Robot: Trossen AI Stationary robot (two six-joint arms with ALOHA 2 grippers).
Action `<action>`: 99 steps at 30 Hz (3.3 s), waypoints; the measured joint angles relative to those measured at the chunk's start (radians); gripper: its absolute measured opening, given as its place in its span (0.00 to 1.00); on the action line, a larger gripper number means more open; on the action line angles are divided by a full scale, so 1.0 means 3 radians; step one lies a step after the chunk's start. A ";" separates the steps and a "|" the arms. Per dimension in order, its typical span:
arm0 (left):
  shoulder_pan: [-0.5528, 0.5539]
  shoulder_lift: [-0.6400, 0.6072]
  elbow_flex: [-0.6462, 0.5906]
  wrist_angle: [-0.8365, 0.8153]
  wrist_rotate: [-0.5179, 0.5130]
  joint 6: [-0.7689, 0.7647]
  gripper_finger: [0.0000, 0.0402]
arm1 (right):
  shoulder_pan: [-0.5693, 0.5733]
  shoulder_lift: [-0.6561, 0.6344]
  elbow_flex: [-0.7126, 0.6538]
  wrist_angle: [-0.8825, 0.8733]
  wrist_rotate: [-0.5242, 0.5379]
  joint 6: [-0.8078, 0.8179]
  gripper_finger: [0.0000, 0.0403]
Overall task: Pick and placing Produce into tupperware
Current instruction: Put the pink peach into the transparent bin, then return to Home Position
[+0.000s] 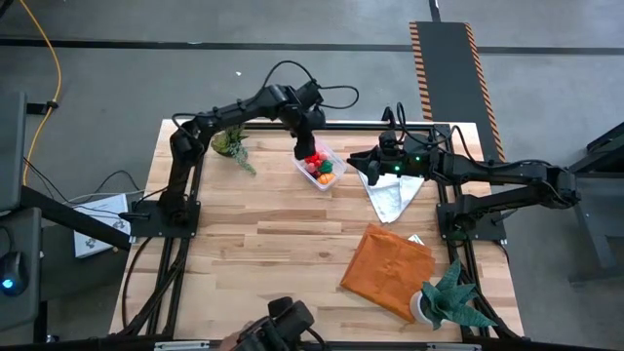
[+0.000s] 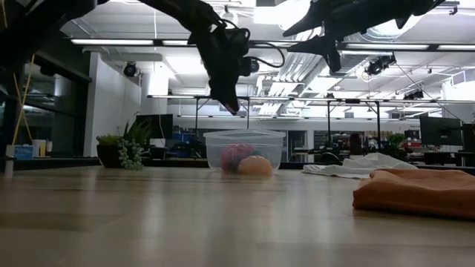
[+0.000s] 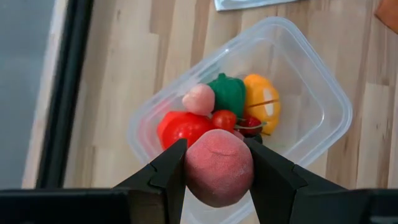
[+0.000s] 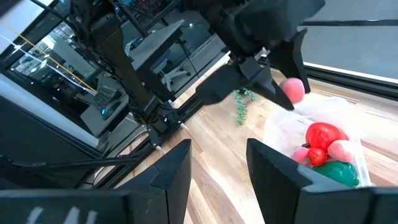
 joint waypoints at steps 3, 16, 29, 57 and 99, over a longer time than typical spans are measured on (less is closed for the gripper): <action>-0.0021 0.0045 0.0000 -0.0010 0.0001 0.0000 0.34 | 0.0000 0.0000 0.0000 0.0000 0.0000 -0.0026 0.36; -0.0082 0.0221 0.0003 -0.0017 0.0006 -0.0004 0.34 | 0.0000 -0.0001 -0.0001 0.0001 0.0001 -0.0087 0.36; -0.0173 0.0406 -0.0004 -0.0025 -0.0053 -0.0101 0.34 | 0.0000 -0.0001 0.0000 -0.0028 -0.0015 -0.0149 0.36; -0.0166 0.0402 -0.0004 -0.0015 0.0045 -0.0265 0.56 | 0.0001 -0.0001 -0.0001 -0.0029 -0.0114 -0.0175 0.36; 0.0050 -0.0484 0.1270 -0.1708 0.1164 -0.0489 0.00 | 0.0198 -0.1113 -0.0001 -0.0755 -0.0570 -0.0137 0.01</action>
